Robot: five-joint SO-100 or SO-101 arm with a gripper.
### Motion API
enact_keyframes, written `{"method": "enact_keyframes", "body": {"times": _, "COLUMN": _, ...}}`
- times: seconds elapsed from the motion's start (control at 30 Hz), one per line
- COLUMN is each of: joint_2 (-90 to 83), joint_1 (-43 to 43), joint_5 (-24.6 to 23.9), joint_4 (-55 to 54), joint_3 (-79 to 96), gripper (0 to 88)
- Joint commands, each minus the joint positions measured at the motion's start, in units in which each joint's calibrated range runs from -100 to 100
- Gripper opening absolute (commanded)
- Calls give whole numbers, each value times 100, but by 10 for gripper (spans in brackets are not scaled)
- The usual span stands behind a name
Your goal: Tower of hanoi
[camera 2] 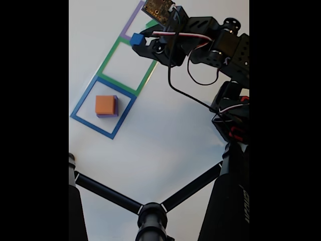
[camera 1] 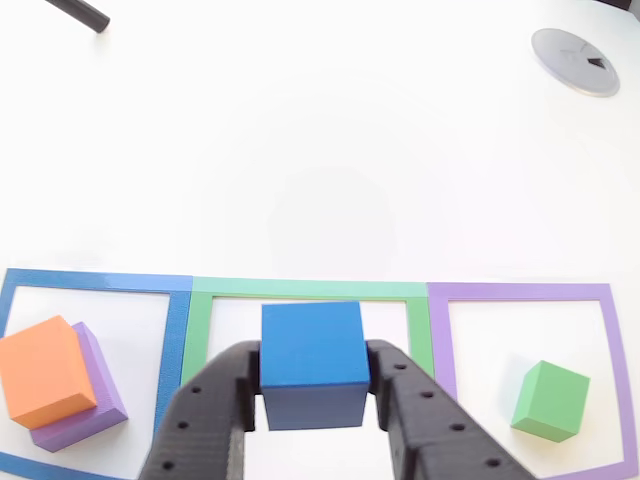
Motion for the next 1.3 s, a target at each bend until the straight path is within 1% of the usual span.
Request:
{"method": "enact_keyframes", "body": {"times": 0.0, "joint_2": 527, "joint_1": -27, "joint_5": 54, "joint_4": -2482, "joint_3": 1207, "gripper": 23}}
{"method": "enact_keyframes", "body": {"times": 0.17, "joint_2": 1690, "joint_1": -75, "joint_5": 54, "joint_4": -4506, "joint_3": 1961, "gripper": 23}}
{"method": "enact_keyframes", "body": {"times": 0.37, "joint_2": 3499, "joint_1": -46, "joint_5": 54, "joint_4": -6611, "joint_3": 2098, "gripper": 25}}
{"method": "enact_keyframes", "body": {"times": 0.43, "joint_2": 4112, "joint_1": -27, "joint_5": 54, "joint_4": -7267, "joint_3": 2061, "gripper": 25}}
{"method": "enact_keyframes", "body": {"times": 0.53, "joint_2": 4839, "joint_1": 21, "joint_5": 54, "joint_4": -7972, "joint_3": 1970, "gripper": 25}}
{"method": "enact_keyframes", "body": {"times": 0.8, "joint_2": 5929, "joint_1": 165, "joint_5": 54, "joint_4": -9081, "joint_3": 1989, "gripper": 25}}
{"method": "enact_keyframes", "body": {"times": 0.93, "joint_2": 6429, "joint_1": 232, "joint_5": 54, "joint_4": -9461, "joint_3": 1861, "gripper": 25}}
{"method": "enact_keyframes", "body": {"times": 1.1, "joint_2": 6946, "joint_1": 261, "joint_5": 54, "joint_4": -9745, "joint_3": 1634, "gripper": 24}}
{"method": "enact_keyframes", "body": {"times": 1.27, "joint_2": 7180, "joint_1": 213, "joint_5": 54, "joint_4": -9777, "joint_3": 1525, "gripper": 25}}
